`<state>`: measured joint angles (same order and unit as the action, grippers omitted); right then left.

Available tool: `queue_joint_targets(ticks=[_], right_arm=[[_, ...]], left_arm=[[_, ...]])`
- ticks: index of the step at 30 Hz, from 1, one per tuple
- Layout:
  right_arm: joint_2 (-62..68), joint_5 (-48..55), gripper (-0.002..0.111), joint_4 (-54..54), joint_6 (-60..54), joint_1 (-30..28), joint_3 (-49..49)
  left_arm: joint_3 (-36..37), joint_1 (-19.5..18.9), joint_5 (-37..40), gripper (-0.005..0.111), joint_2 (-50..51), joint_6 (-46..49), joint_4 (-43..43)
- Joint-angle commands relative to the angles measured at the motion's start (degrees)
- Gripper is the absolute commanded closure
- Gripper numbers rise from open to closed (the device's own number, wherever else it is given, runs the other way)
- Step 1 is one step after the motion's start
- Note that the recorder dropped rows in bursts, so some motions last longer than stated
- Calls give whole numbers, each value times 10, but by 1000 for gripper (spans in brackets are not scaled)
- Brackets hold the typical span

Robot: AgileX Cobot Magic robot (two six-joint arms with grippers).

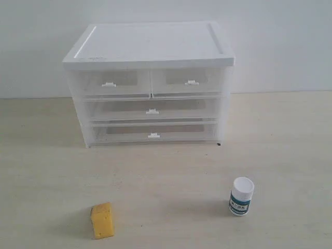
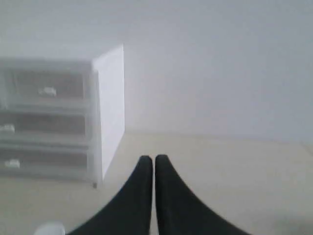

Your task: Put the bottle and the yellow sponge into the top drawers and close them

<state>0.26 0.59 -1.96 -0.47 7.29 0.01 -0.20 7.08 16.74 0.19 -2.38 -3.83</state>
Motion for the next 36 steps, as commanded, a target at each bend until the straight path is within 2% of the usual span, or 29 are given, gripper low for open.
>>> queue_joint_targets(ticks=[1,5,8,14,20,24,29,36], right_arm=[[-3,-137,108,2,43,-4,0],[-3,-223,108,2,218,-4,0],[-3,-288,108,-19,240,-4,0],[33,-295,108,-54,251,-4,-76],[170,-293,108,-87,271,-4,-176],[288,-303,108,-149,297,-4,-231],[421,-350,108,-173,306,-4,-267],[576,-388,108,-143,274,1,-271]], left_arm=[[2,3,1,103,-2,-4,4],[2,3,1,103,-2,-4,4],[2,3,1,103,-2,-4,4],[2,3,1,103,-2,-4,4],[2,3,1,103,-2,-4,4],[2,3,1,103,-2,-4,4],[2,3,1,103,-2,-4,4],[2,3,1,103,-2,-4,4]])
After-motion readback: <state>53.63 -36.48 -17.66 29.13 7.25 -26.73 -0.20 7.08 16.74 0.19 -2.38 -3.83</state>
